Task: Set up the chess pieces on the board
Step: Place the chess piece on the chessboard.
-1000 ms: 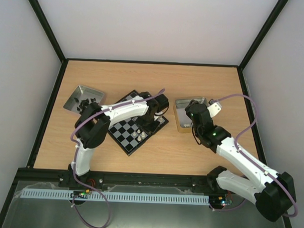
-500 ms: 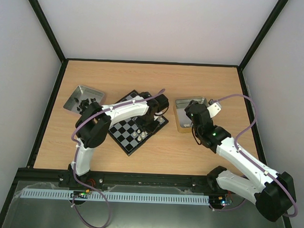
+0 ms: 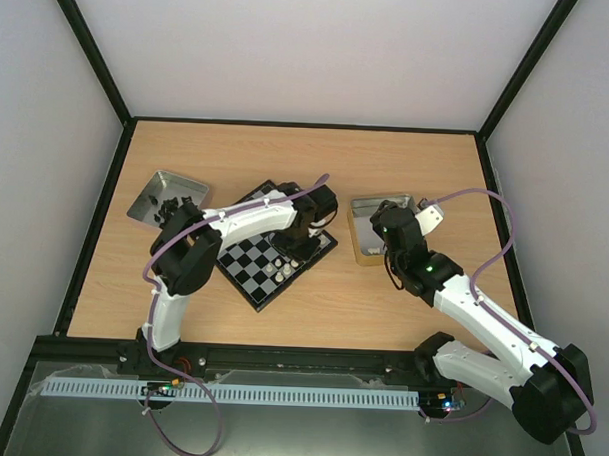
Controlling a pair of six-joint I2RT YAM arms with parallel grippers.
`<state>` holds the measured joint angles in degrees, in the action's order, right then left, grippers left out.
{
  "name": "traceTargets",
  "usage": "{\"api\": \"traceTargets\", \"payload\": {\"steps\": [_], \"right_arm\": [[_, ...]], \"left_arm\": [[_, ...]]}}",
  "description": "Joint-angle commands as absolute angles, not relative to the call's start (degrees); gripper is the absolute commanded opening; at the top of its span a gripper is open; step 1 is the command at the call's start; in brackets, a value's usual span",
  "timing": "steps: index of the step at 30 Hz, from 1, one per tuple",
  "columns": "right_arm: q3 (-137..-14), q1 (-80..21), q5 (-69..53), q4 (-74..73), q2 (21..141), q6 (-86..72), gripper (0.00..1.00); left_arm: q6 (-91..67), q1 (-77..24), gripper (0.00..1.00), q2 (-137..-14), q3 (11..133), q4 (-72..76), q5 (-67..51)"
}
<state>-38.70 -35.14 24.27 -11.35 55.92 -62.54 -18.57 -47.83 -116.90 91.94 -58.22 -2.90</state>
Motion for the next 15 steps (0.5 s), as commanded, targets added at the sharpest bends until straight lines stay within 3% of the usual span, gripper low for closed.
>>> {"api": "traceTargets", "payload": {"steps": [1,15], "right_arm": [[-38.12,-34.89,26.02,-11.95,55.02,-62.93,0.68],[-38.08,-34.87,25.75,-12.08,55.13,-63.01,0.68]], "left_arm": [[-19.24,-46.99,0.21,-114.86,91.34,-58.14,-2.63],[-19.33,-46.82,0.21,-113.42,89.81,-56.23,-5.38]]}}
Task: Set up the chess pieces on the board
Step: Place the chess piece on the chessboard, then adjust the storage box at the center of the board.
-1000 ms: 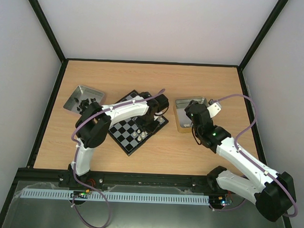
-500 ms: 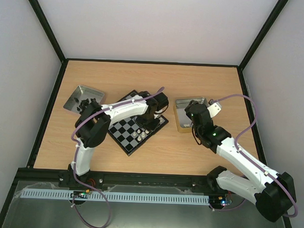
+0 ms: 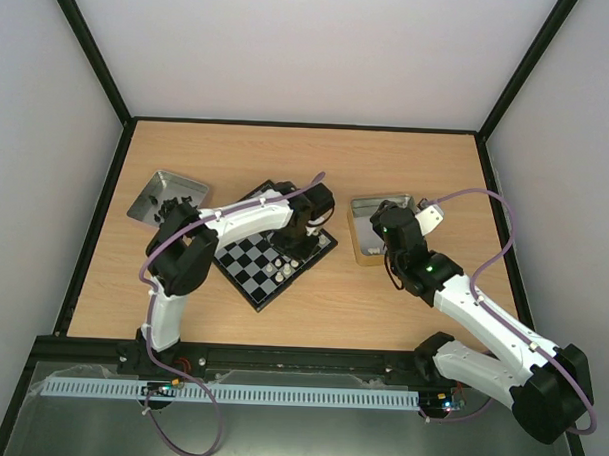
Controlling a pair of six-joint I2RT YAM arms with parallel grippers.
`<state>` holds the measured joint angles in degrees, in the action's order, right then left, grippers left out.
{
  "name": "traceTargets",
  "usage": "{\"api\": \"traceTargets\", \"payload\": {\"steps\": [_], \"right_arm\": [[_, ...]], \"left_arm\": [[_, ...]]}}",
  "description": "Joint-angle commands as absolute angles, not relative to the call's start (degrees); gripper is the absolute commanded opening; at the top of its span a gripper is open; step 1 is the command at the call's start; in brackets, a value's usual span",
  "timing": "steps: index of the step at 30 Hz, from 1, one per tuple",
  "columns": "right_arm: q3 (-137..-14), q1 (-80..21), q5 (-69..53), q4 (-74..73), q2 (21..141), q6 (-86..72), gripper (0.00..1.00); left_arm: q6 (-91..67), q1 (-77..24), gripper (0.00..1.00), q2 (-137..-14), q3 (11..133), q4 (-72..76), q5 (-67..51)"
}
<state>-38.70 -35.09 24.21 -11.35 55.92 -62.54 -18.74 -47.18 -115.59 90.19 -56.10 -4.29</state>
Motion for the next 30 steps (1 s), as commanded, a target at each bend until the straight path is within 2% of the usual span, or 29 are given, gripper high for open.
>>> {"api": "traceTargets", "payload": {"steps": [1,6,12,20,30], "right_arm": [[-38.06,-34.89,25.75,-12.05,55.11,-63.02,0.68],[-38.2,-34.89,25.75,-12.29,54.93,-62.93,0.68],[-38.52,-34.88,26.1,-12.28,54.76,-61.57,0.69],[-42.06,-34.23,25.21,-14.92,56.83,-52.46,0.68],[-48.14,-31.78,12.33,-19.63,70.22,-44.43,0.68]], "left_arm": [[-19.34,-46.78,0.22,-113.38,89.82,-56.2,-5.48],[-19.67,-46.75,0.3,-112.32,89.7,-55.67,-4.86],[-22.18,-45.23,0.44,-107.19,89.21,-51.93,-2.99],[-27.17,-40.49,0.49,-94.24,81.16,-39.64,0.1],[-28.27,-35.89,0.52,-79.42,66.82,-25.29,0.01]]}}
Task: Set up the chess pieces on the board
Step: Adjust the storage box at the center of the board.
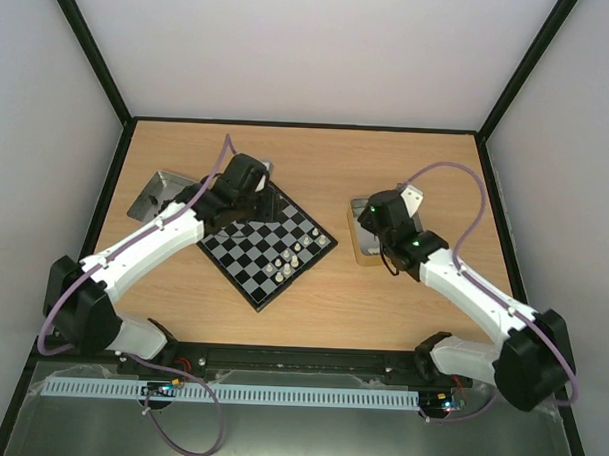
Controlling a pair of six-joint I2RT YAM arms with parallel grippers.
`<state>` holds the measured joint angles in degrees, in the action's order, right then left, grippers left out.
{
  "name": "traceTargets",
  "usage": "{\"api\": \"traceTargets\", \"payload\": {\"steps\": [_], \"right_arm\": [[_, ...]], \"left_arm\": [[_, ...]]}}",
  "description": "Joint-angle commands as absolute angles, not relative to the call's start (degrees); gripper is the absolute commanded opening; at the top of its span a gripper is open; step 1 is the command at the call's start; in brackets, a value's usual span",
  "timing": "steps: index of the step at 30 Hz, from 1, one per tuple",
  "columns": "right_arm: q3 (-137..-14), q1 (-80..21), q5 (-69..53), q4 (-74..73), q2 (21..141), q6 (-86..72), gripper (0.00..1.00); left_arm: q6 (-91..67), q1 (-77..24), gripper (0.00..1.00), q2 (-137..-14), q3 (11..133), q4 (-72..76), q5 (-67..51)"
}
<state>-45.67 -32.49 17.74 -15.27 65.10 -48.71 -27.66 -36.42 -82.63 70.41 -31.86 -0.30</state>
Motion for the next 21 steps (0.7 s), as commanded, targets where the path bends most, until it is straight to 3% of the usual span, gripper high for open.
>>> {"api": "traceTargets", "payload": {"steps": [1,12,17,21], "right_arm": [[-48.7,-31.59,11.36,-19.98,72.02,-44.13,0.67],[-58.45,-29.7,7.33,-16.95,88.57,-40.82,0.65],[-64.93,-25.56,11.32,-14.11,95.31,-39.49,0.65],[-70.23,-20.52,7.13,-13.28,100.81,-31.21,0.65]], "left_arm": [[-28.06,-35.8,0.52,-78.81,66.21,-24.75,-0.12],[-27.02,-35.33,0.52,-78.82,64.24,-22.78,-2.62],[-27.58,-35.29,0.52,-78.49,64.2,-22.86,-2.73],[-27.92,-35.16,0.52,-77.8,63.66,-23.11,-2.82]]}}
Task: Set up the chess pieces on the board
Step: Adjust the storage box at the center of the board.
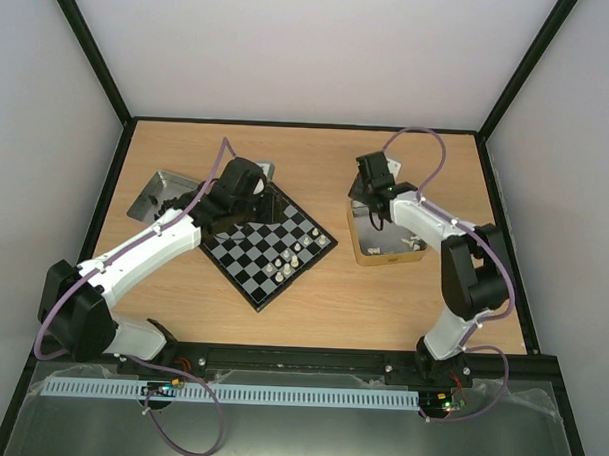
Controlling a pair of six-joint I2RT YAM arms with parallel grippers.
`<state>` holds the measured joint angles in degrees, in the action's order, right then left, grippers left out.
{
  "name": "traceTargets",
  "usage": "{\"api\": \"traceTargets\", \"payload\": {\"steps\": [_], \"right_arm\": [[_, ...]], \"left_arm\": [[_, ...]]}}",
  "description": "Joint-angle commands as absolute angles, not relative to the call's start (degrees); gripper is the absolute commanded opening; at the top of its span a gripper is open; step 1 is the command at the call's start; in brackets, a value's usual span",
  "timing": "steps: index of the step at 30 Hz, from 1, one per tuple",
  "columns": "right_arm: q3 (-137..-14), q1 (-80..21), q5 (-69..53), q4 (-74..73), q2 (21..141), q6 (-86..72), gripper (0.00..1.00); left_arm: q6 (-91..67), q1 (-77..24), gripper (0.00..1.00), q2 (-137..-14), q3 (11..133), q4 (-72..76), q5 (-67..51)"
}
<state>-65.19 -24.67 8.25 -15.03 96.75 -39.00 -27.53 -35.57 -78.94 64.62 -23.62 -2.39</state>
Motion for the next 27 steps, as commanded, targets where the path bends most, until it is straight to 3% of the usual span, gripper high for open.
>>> {"api": "traceTargets", "payload": {"steps": [1,7,11,21,27], "right_arm": [[-71.73,-19.15,5.86,-13.83,102.26,-29.16,0.65],[-77.55,-12.57,-2.18,-17.19,110.98,-24.11,0.65],[-78.54,-10.14,1.58,-19.26,113.22,-25.45,0.63],[-72.02,-9.76,15.32,-26.87,107.85,-31.07,0.6],[-64.82,-9.76,9.24,-26.91,100.31,-29.94,0.6]], "left_arm": [[-28.04,-35.16,0.52,-77.66,63.43,-23.1,-2.86],[-28.89,-35.2,0.52,-77.76,62.72,-22.33,-4.33],[-28.9,-35.16,0.52,-77.71,62.67,-22.38,-5.31],[-28.57,-35.17,0.52,-76.53,61.43,-22.05,-5.88],[-28.23,-35.16,0.52,-75.94,60.47,-21.48,-6.71]]}}
